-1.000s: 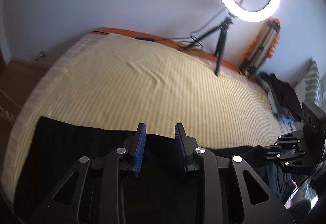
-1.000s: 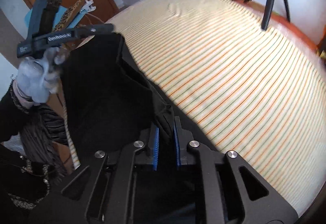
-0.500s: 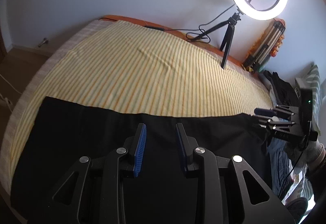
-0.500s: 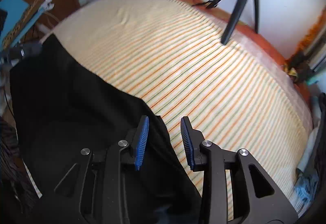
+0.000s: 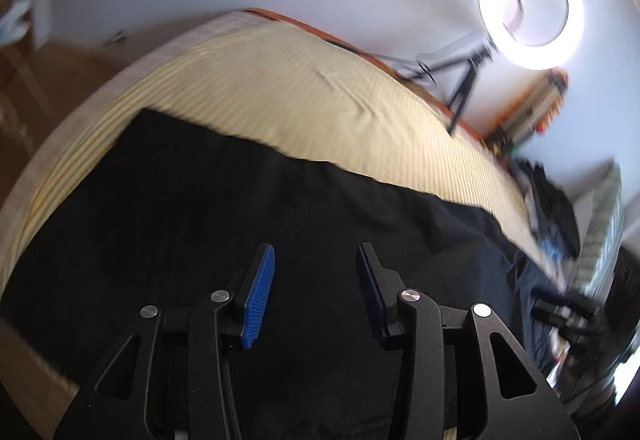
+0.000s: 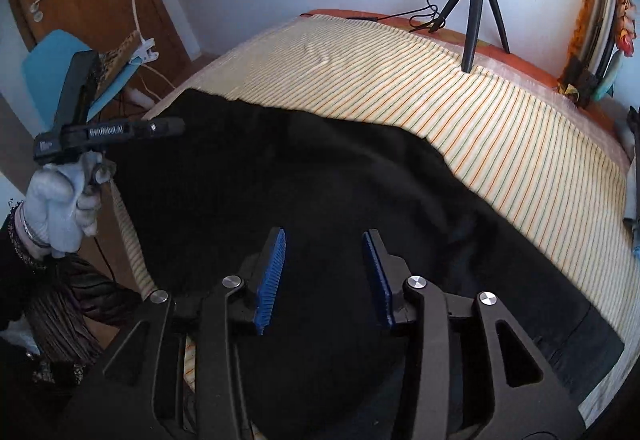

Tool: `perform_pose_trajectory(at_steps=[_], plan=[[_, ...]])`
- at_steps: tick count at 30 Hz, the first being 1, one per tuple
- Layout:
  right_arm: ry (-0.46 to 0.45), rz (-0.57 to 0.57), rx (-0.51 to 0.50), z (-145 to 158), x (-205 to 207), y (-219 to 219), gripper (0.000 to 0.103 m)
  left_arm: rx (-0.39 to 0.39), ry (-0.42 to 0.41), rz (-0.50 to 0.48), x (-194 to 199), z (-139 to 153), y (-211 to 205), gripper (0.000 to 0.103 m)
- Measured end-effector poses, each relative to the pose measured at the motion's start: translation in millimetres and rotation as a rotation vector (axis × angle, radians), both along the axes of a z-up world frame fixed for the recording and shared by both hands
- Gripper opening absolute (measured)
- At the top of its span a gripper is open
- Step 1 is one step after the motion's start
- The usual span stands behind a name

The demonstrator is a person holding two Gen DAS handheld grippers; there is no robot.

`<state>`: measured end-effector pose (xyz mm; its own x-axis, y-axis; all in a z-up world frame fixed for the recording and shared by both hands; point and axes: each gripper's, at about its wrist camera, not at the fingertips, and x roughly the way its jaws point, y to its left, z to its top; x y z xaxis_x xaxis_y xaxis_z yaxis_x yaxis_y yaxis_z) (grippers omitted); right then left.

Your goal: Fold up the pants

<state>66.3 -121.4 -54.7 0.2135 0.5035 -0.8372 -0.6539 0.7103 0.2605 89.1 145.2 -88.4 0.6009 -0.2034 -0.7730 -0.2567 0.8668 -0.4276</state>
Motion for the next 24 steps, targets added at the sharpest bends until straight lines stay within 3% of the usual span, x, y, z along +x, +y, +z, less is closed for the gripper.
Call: perform_pose_trajectory(at_steps=[2, 7, 9, 13, 19, 24], plan=[[0.009, 0.011, 0.000, -6, -7, 1, 0.042, -0.027, -0.012, 0.072, -21, -1, 18, 0.041], [0.030, 0.061, 0.010, -16, -14, 5, 0.042, 0.047, -0.036, 0.254, -80, 2, 61, 0.041], [0.036, 0.067, -0.009, -24, -13, 5, 0.042, 0.106, -0.009, 0.276, -84, -3, 77, 0.041], [0.065, 0.031, -0.042, -37, -6, 1, 0.042, 0.087, 0.034, 0.301, -75, -21, 106, 0.041], [0.049, 0.037, 0.003, -23, -12, -3, 0.042, 0.015, 0.010, 0.385, -102, -2, 122, 0.041], [0.034, 0.055, 0.011, -16, -21, -2, 0.042, -0.229, 0.005, 0.407, -125, -15, 119, 0.041]])
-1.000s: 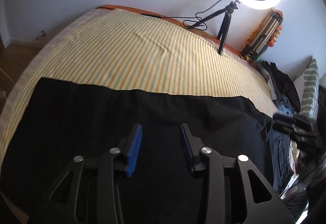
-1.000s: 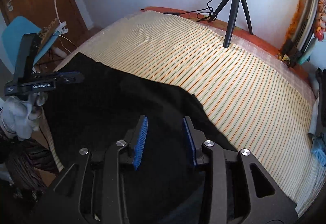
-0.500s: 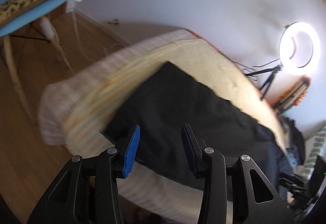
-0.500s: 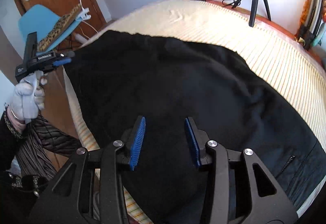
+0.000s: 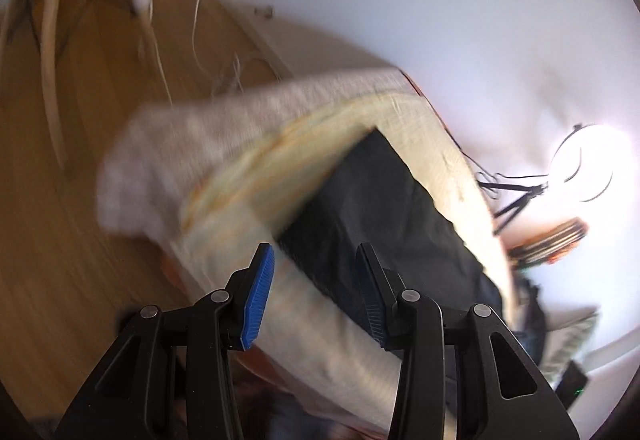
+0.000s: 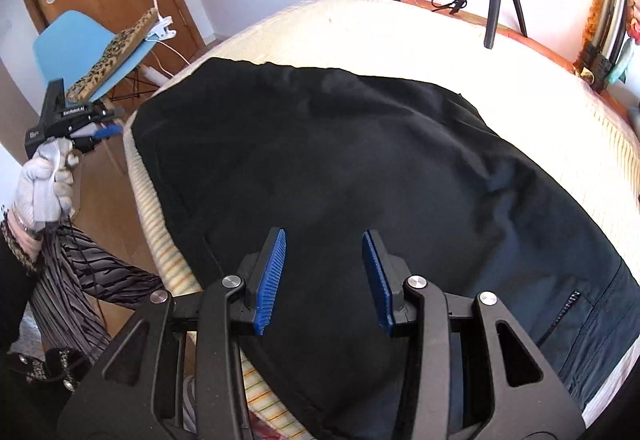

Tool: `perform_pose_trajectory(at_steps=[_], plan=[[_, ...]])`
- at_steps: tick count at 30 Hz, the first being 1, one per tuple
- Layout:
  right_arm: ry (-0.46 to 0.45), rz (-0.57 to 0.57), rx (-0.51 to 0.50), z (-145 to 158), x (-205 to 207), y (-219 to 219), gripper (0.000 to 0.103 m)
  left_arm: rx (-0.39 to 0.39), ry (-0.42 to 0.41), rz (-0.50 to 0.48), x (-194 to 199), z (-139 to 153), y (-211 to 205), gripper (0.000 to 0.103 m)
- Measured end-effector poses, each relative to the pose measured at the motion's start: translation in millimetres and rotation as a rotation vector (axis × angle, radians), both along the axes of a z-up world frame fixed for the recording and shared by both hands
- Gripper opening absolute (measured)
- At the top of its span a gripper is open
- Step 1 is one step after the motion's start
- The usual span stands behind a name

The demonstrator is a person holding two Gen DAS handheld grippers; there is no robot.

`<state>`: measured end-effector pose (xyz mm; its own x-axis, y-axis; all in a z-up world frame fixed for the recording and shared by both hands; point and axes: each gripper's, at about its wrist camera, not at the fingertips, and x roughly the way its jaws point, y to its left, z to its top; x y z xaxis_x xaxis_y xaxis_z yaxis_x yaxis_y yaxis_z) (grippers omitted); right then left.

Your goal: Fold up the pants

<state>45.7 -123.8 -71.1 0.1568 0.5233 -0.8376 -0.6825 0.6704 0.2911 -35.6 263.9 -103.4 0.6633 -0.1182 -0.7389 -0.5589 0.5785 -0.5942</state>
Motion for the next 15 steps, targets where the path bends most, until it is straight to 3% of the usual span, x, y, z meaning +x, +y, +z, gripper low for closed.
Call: perform_pose_trajectory(at_steps=[5, 15], plan=[[-0.016, 0.002, 0.032, 11, -2, 3, 0.042, -0.065, -0.002, -0.019, 17, -13, -24, 0.041], [-0.017, -0.031, 0.044, 14, -2, -7, 0.042, -0.010, -0.025, 0.056, 46, -13, -33, 0.047]])
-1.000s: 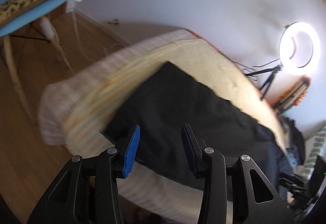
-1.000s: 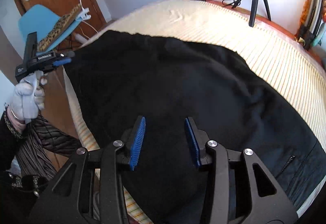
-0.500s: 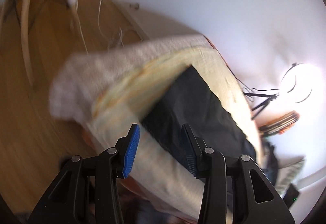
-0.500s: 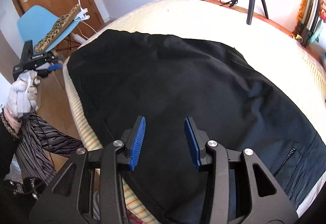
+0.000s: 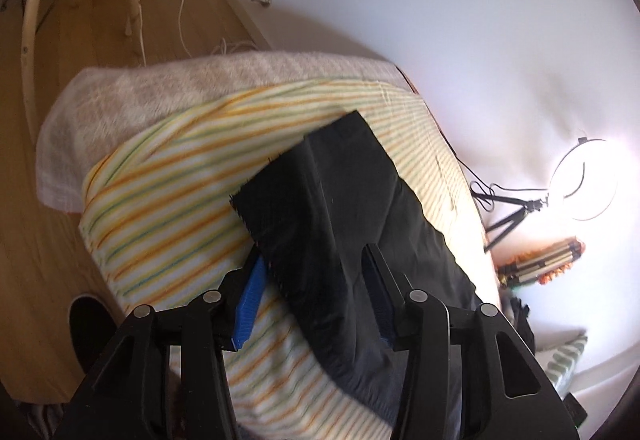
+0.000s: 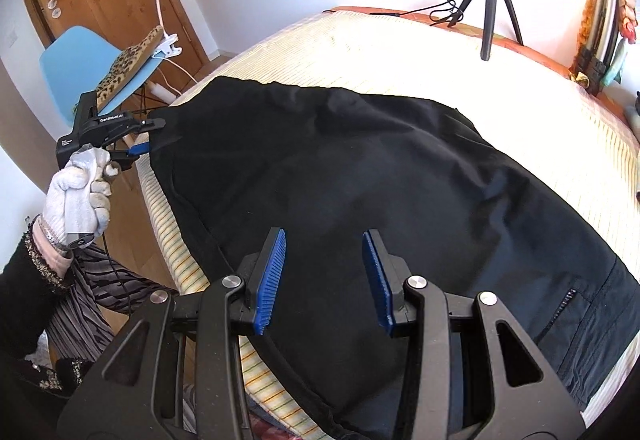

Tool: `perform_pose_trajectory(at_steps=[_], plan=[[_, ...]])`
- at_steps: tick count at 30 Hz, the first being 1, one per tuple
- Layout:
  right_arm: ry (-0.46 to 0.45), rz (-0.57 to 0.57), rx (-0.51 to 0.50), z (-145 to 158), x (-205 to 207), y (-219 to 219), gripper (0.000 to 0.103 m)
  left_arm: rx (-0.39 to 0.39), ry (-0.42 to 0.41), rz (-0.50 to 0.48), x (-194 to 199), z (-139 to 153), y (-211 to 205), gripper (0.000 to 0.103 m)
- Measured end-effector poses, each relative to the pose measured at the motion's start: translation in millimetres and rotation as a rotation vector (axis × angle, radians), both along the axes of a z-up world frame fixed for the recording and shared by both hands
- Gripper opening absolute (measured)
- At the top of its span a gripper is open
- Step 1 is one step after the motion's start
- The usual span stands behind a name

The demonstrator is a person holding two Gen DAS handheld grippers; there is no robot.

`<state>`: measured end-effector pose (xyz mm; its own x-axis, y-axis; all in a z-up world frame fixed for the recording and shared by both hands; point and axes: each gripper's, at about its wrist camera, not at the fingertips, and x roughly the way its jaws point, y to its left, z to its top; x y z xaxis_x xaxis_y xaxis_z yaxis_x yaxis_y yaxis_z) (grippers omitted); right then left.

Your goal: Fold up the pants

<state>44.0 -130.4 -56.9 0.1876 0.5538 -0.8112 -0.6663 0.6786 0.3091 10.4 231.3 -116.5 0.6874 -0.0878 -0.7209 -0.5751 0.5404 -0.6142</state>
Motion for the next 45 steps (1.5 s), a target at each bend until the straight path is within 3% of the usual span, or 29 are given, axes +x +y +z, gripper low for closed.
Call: perform_pose_trajectory(at_steps=[3, 4, 5, 9, 13, 18, 21, 32, 35, 39, 42, 45], plan=[[0.000, -0.003, 0.003, 0, 1, -1, 0.042, 0.061, 0.008, -0.011, 10, 2, -5, 0.041], [0.000, -0.002, 0.002, 0, 1, 0, 0.042, 0.105, 0.023, -0.010, 13, 3, -7, 0.032], [0.000, -0.001, 0.000, 0, 1, 0, 0.042, 0.147, 0.037, -0.014, 18, 2, -9, 0.012], [0.003, -0.001, -0.004, -1, 1, 1, 0.042, 0.189, 0.014, -0.033, 21, 3, -13, 0.008], [0.008, -0.014, -0.002, -2, 4, 0, 0.042, 0.315, -0.033, -0.108, 27, 26, -35, 0.008], [0.030, -0.054, 0.027, -2, 14, -5, 0.042, 0.479, -0.094, -0.315, 37, 54, -92, 0.007], [0.060, -0.078, 0.055, -4, 22, -8, 0.042, 0.536, -0.104, -0.470, 39, 57, -134, 0.007], [0.315, -0.147, 0.242, -28, 57, 2, 0.050, 0.581, -0.092, -0.748, 21, 39, -211, 0.007], [0.355, -0.117, 0.264, -32, 61, 23, 0.050, 0.612, -0.091, -0.798, 19, 40, -220, 0.008], [0.415, -0.093, 0.271, -44, 66, 54, 0.050, 0.652, -0.086, -0.824, 12, 44, -225, 0.032], [0.438, -0.100, 0.248, -53, 68, 66, 0.050, 0.756, -0.083, -0.849, 0, 48, -230, 0.044], [0.464, -0.107, 0.252, -61, 70, 70, 0.050, 0.794, -0.062, -0.847, -1, 45, -228, 0.050]])
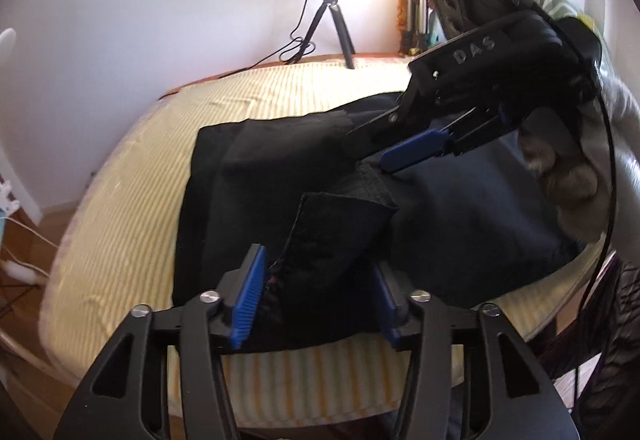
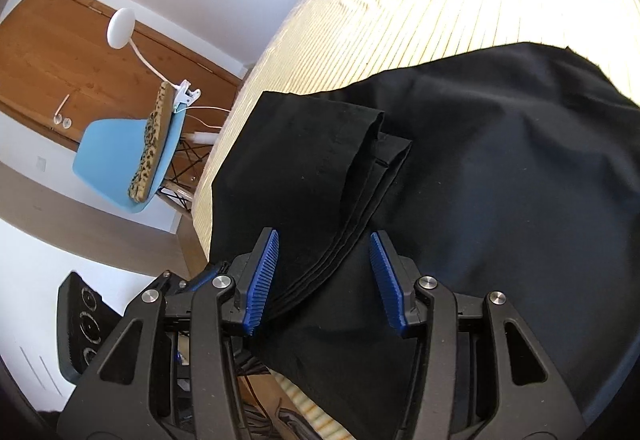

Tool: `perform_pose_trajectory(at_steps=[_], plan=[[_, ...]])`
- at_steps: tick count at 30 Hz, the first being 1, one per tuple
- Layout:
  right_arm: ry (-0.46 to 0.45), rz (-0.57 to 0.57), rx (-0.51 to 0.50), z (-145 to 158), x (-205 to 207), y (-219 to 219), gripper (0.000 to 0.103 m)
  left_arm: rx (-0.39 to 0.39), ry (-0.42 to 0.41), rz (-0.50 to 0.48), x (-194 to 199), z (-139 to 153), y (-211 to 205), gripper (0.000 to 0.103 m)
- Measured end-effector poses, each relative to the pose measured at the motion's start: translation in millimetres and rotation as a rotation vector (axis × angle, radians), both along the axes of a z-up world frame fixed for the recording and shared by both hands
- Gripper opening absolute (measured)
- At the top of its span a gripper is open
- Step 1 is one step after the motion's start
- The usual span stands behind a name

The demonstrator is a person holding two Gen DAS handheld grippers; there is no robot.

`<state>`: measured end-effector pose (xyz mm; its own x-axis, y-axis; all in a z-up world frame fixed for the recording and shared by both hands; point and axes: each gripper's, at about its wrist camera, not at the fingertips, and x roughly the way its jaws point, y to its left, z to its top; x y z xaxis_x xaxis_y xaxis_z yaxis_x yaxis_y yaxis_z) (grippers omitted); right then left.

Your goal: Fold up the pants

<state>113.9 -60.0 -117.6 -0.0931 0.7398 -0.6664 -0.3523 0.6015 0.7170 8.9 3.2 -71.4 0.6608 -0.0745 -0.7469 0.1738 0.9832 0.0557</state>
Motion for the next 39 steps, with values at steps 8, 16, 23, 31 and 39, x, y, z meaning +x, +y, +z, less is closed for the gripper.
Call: perform_pose_trajectory(at_steps=[8, 16, 23, 31, 39], plan=[[0.020, -0.003, 0.012, -6, -1, -3, 0.050, 0.021, 0.015, -0.023, -5, 3, 4, 0.050], [-0.001, 0.014, -0.003, -3, -1, 1, 0.050, -0.020, 0.059, -0.015, -1, 0, 13, 0.056], [-0.029, 0.014, -0.002, 0, -1, 10, 0.050, -0.013, 0.064, -0.037, 12, 1, 17, 0.061], [-0.346, 0.018, -0.192, 39, -15, 31, 0.050, -0.009, 0.045, -0.052, 7, 3, 7, 0.061], [-0.094, 0.153, 0.116, 35, -26, 41, 0.050, 0.078, -0.001, -0.021, -3, 7, 10, 0.062]])
